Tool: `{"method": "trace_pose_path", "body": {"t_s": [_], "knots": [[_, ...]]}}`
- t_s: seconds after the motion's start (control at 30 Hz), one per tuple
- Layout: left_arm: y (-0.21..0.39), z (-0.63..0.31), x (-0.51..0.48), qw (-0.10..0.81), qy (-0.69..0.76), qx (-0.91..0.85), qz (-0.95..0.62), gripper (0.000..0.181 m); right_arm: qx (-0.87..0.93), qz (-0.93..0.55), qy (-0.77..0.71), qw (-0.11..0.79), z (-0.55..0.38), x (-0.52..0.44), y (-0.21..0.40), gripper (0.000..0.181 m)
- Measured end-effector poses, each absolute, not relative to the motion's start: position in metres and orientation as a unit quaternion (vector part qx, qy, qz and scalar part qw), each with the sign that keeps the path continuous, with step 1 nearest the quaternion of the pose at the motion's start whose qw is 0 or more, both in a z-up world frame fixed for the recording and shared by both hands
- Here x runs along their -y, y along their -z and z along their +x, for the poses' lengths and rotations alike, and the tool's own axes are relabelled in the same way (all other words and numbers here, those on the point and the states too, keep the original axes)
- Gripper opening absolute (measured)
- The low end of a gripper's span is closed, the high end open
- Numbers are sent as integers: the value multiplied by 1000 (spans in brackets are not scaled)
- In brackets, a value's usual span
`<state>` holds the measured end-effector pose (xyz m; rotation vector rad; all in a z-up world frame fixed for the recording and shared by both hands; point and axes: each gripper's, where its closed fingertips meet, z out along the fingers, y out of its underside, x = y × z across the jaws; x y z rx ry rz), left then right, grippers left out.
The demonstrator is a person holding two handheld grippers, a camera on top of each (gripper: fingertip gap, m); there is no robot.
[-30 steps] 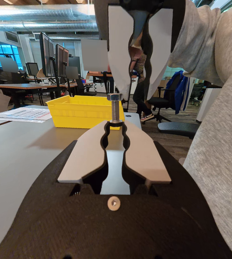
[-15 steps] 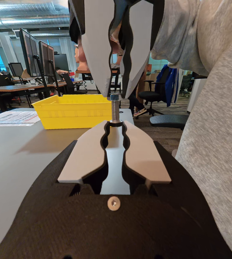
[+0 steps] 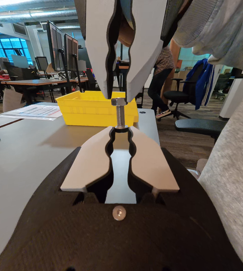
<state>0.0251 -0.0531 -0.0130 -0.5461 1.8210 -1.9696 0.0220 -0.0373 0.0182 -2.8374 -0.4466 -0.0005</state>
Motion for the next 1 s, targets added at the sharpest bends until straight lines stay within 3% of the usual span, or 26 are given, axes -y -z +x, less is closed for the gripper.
{"method": "trace_pose_path", "body": {"t_s": [0.23, 0.37, 0.5, 0.67, 0.83, 1.0], "knots": [[13, 25, 51, 206, 705, -651, -191, 17, 116, -947, 11, 298, 34, 26, -49, 21], [10, 29, 46, 218, 708, -641, -199, 17, 71, -871, 19, 485, 41, 24, -67, 22], [12, 35, 38, 230, 711, -627, -218, 17, 61, -758, 50, 647, 49, 37, -61, 4], [20, 43, 33, 243, 700, -623, -249, 17, 33, -714, 31, 699, 50, 53, -18, 10], [25, 54, 49, 227, 698, -622, -274, 17, 20, -676, 1, 736, 48, 66, -20, 8], [25, 57, 69, 223, 698, -625, -270, 17, -5, -660, -37, 750, 53, 70, -19, 19]]}}
